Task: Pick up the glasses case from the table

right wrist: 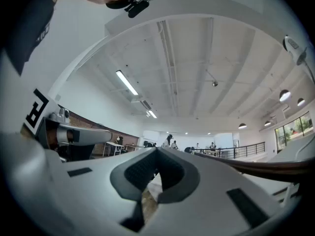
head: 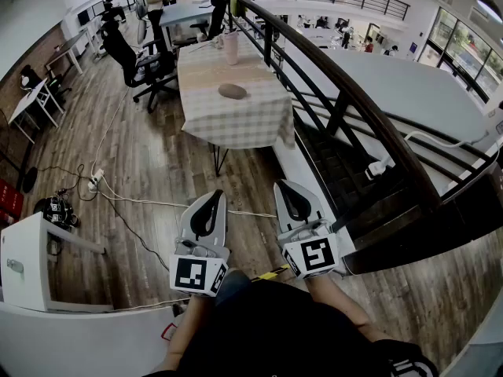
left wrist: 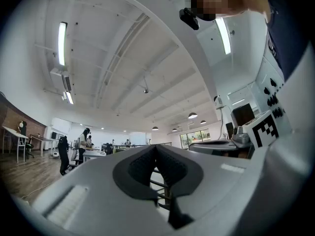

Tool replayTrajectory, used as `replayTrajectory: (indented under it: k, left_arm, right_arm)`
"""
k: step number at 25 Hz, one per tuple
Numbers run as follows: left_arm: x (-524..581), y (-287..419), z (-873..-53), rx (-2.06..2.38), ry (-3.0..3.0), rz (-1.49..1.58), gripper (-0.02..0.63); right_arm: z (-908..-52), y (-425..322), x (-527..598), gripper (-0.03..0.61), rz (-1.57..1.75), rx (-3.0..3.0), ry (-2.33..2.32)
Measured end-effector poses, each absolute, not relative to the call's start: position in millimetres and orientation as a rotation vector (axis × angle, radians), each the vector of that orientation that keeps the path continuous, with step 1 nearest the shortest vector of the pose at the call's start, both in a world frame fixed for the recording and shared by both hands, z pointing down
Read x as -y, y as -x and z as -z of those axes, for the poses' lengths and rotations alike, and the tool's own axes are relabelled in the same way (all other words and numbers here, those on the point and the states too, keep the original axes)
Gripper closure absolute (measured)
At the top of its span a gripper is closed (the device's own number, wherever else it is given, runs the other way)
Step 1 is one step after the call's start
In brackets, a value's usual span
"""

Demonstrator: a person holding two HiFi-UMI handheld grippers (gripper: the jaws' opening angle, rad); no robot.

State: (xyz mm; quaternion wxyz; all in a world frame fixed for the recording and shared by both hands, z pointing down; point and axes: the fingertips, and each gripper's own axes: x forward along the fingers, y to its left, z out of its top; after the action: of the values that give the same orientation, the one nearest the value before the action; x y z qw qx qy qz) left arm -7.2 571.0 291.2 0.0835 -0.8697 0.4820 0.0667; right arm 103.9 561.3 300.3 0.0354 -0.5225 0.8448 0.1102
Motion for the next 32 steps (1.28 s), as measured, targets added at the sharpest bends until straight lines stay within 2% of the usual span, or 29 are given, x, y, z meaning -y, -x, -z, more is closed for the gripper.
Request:
replayTrajectory:
  k: [9, 15, 18, 32]
  left_arm:
    - [-565.6, -10.3, -293.8, -1.419, 2.626, -0.173, 0.603]
    - [-540.5, 6.3, -318.7, -1.487, 2.651, -0.152, 0.603]
    - [-514.8, 13.5, -326.0, -1.493, 2.65, -0.149, 0.603]
    - [-334.7, 51.6, -324.1, -1.405, 2.689, -0.14, 0.603]
  right_arm:
    - [-305.7, -113.6, -553.5, 0.568, -0.282, -2.621, 1.579]
    - [-328.5, -94.8, -525.8, 0.565, -0.231, -2.683, 1.532]
    - [-337.2, -85.9, -501.1, 0.505, -0.233, -2.707, 1.523]
    - [-335.5, -40.2, -319.9, 0.483, -0.242, -2.722, 1.549]
